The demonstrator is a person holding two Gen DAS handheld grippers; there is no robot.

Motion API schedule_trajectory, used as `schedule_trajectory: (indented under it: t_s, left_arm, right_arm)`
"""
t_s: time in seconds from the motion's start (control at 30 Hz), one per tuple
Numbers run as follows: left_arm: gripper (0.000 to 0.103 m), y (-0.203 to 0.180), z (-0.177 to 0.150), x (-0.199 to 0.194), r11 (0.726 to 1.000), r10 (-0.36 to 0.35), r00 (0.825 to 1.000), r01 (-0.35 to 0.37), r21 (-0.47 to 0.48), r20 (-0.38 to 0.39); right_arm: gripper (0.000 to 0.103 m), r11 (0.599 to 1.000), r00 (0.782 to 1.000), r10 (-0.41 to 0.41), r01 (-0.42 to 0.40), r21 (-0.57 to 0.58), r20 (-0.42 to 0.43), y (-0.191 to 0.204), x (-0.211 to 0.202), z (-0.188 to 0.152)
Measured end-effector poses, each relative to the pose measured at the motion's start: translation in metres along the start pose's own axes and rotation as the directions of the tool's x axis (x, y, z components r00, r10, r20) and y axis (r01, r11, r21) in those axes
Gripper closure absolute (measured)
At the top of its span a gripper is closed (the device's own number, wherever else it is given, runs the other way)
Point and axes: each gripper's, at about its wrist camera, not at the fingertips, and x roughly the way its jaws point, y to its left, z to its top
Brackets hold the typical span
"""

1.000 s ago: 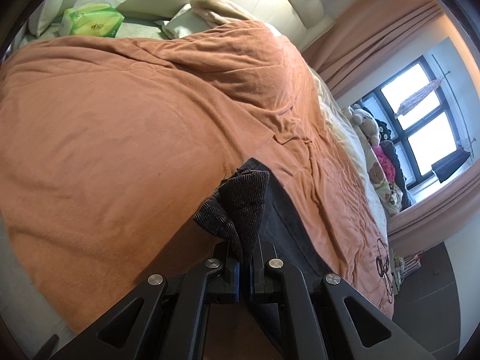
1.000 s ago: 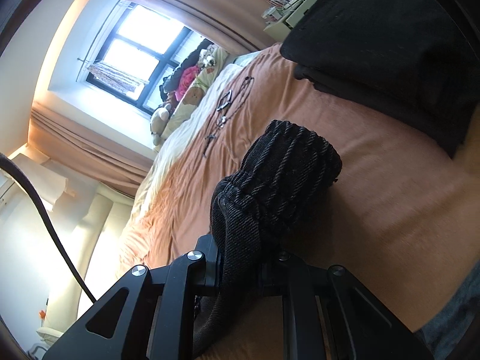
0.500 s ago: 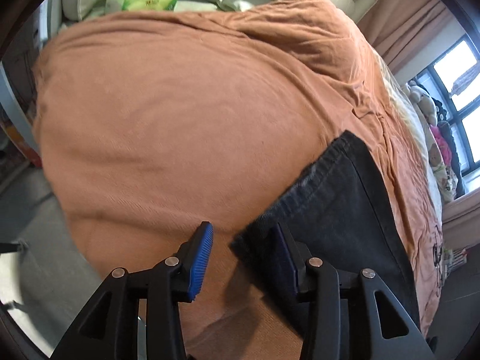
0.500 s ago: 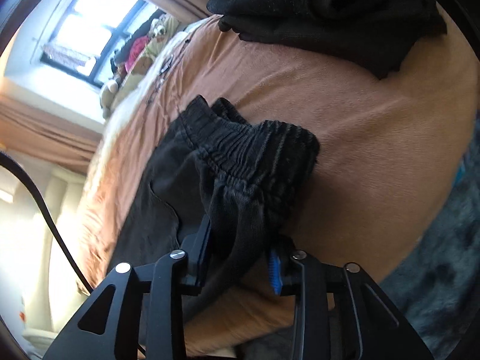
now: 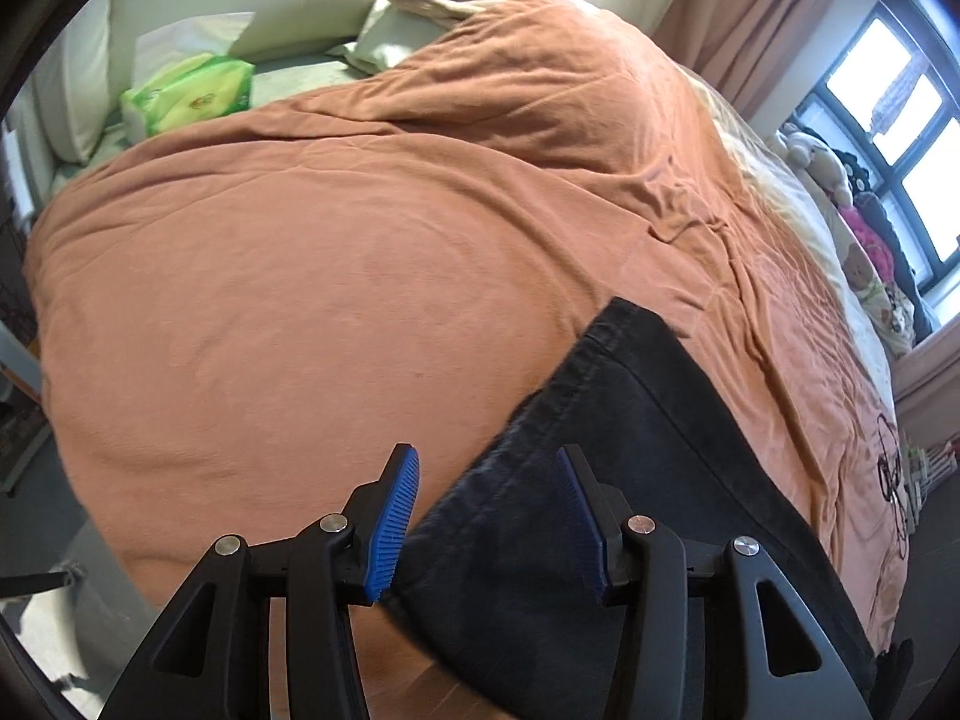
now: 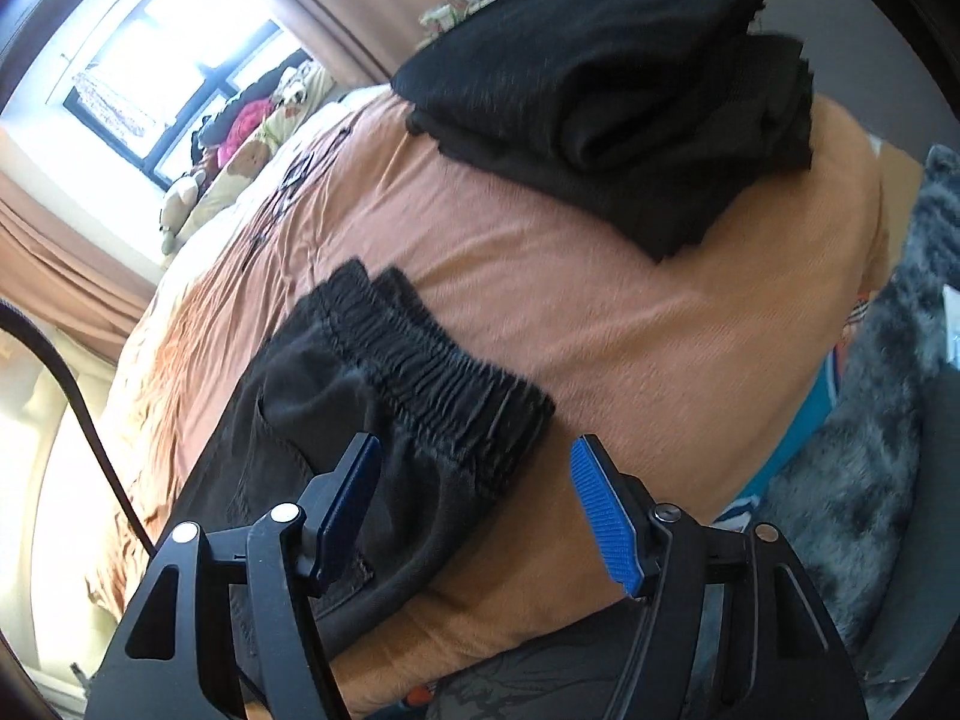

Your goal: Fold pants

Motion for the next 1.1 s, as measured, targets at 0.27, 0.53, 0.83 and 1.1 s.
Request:
schedule_trajectory:
  t_s: [0.27,0.53,0.83,1.1]
  left_arm:
    - [0.053,-0.026,-0.018,0.021,0.997,0.006,0.999,-0.002,0.077,-0.048]
    - [0.053,-0.018,-0.043,0.007,0.997,-0.012,0.999,0.015,0.082,-0.044]
    - [0.034,-0.003,-0.063,-0.014,0.995,-0.082,0.996,0.083,0.047,-0.028]
    - [0.034,0.024,-0.078,-0.011,0.986,-0.156,0.986,0.152,-0.075,-0.055]
  right_arm:
    - [0.038,0.993,0.995,-0.050,0.059,-0.107,0.081,0.027,-0.021,-0.006]
    - [0.038,0.962,0.996,-0.023,0.046,-0.268,0.088,0.081,-0.026,-0.025]
    - [0.038,0.925,0.997,0.073,-0.067,-0.373,0.001,0.133,-0.004,-0.047]
    - [0.038,0.883,0.988,0.140,-0.153,-0.444,-0.062,0.177,0.018,-0.062]
